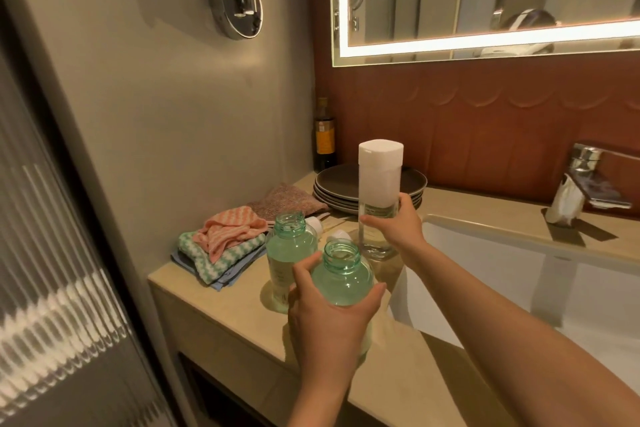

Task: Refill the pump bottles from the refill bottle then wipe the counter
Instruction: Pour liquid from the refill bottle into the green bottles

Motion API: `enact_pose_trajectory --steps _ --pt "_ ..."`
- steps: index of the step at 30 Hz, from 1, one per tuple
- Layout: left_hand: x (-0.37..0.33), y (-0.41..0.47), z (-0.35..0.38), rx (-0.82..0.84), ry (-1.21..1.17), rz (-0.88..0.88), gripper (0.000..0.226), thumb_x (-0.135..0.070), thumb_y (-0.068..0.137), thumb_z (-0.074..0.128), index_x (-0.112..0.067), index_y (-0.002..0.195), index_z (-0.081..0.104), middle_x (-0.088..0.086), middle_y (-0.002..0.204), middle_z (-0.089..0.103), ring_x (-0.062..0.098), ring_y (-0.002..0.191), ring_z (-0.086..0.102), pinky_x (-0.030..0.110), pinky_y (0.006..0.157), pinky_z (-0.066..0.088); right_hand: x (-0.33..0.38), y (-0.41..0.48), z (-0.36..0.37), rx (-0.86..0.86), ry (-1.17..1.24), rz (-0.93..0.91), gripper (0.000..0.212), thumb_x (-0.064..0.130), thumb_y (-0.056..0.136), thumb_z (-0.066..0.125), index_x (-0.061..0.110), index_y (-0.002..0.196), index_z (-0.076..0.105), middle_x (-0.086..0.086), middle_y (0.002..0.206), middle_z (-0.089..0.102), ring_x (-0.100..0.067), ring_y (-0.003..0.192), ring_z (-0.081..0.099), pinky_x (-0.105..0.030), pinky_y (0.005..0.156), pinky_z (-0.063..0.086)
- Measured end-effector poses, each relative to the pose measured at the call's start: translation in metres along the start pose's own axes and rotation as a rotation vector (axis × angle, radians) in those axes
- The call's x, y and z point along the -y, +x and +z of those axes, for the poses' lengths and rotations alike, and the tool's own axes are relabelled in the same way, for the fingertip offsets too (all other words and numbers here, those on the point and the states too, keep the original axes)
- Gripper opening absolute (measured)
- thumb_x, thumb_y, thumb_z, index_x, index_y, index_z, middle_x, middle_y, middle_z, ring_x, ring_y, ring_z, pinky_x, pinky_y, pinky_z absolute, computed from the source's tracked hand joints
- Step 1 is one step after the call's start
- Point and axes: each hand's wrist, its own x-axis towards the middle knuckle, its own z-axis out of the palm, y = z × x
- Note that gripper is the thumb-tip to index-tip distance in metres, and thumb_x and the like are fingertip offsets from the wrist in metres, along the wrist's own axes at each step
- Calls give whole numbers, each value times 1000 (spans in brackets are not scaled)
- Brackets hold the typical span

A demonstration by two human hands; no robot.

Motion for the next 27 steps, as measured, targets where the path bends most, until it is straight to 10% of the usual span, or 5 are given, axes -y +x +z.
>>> enact_pose_trajectory --steps 9,18,27 --pt "3 3 8 -51 212 78 81 -60 50 79 -40 116 35 -10 107 29 8 101 33 25 84 34 0 -28 -26 -41 -122 -87 73 26 60 87 19 119 45 -3 121 55 -19 107 52 -36 90 48" --pt "-1 9 11 -85 434 180 93 -74 55 61 -18 126 42 1 124 42 18 114 29 35 93 28 11 -81 -82 34 -189 -138 69 25 60 87 21 115 45 2 113 55 -18 103 52 -33 86 48" --pt "-12 5 10 -58 499 120 121 -69 54 73 -22 149 15 10 134 31 25 121 25 41 97 30 23 -128 -115 107 -61 -148 70 27 60 86 23 117 46 2 116 56 -19 106 54 -37 90 50"
